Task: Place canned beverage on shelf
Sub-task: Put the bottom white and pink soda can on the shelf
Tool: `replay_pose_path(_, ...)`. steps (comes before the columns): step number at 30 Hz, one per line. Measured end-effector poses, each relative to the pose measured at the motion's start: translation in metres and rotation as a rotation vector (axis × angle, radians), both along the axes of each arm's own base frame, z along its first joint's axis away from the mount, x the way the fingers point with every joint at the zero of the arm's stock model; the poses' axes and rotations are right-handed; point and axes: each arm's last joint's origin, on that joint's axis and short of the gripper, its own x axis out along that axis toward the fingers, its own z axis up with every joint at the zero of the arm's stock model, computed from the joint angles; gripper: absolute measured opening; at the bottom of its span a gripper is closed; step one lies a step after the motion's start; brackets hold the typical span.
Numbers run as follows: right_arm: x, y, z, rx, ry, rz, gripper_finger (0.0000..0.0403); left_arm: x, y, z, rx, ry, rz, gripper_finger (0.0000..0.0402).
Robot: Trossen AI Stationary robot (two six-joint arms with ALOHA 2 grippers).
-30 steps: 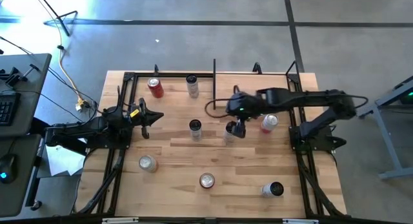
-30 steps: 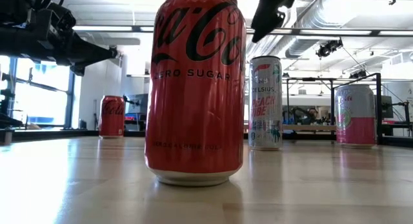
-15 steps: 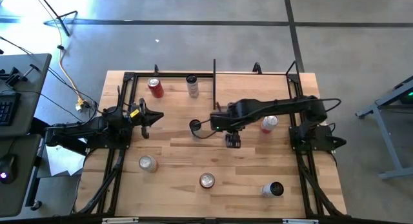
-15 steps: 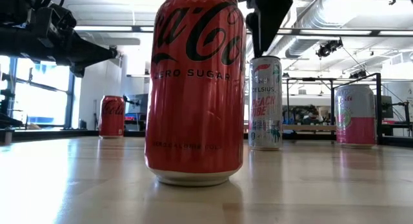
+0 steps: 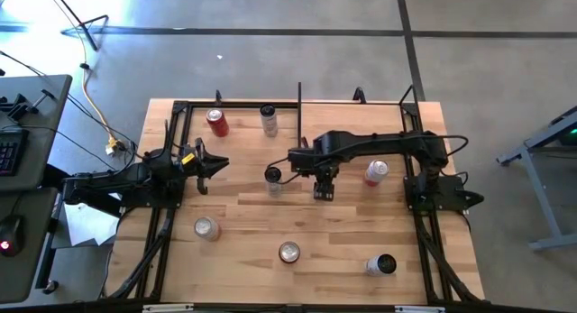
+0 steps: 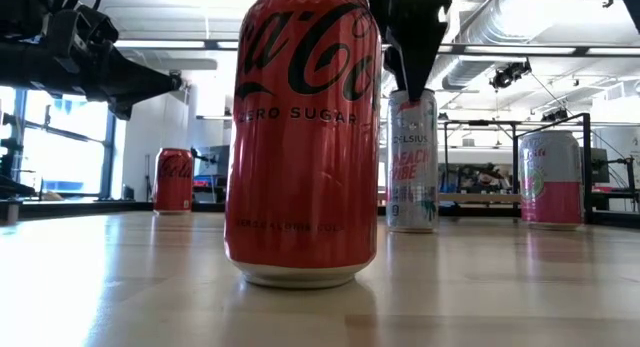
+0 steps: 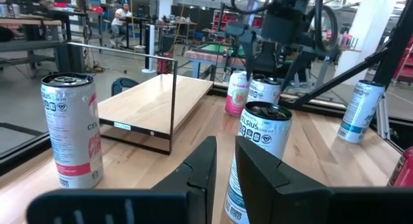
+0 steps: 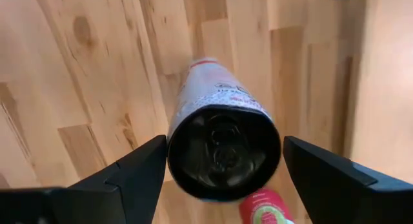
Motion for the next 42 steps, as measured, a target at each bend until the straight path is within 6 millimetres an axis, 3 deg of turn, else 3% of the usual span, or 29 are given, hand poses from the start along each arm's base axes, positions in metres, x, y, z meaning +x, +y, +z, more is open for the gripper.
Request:
replay_pose_path(6,0.002,-0.001,-0.010,0.001,-0.009,-0.009,0.0292,0.000,0.000,0.000,0.001,0.000,0.010,0.0049)
replay_pose_path(12,0.001,-0.009,-0.010,0.005,-0.007,-0.053,0.0236,0.000,0.000,0.000,0.001,0.000,0.012,0.0049)
replay_pose_path(18,-0.004,-0.018,-0.007,-0.006,0.040,-0.046,0.0236,0.000,0.000,0.000,-0.005,-0.002,0.008,0.0049)
replay_pose_path(25,-0.022,-0.039,0.042,-0.097,0.019,-0.043,0.0236,0.000,0.000,0.000,-0.006,-0.001,0.007,0.0048)
replay_pose_path(30,-0.042,-0.065,0.087,-0.117,-0.138,-0.017,0.0236,0.001,0.000,-0.001,-0.011,0.014,-0.003,0.0048)
replay_pose_path(35,-0.077,-0.106,0.114,-0.212,-0.173,0.002,0.0236,0.003,0.000,-0.004,-0.018,0.051,-0.003,0.0048)
replay_pose_path(38,-0.103,-0.137,0.119,-0.253,-0.148,-0.026,0.0236,0.004,0.001,-0.006,-0.021,0.069,-0.003,0.0048)
replay_pose_path(42,-0.131,-0.180,0.110,-0.262,-0.067,-0.064,0.0236,0.005,0.001,-0.007,-0.024,0.086,-0.003,0.0048)
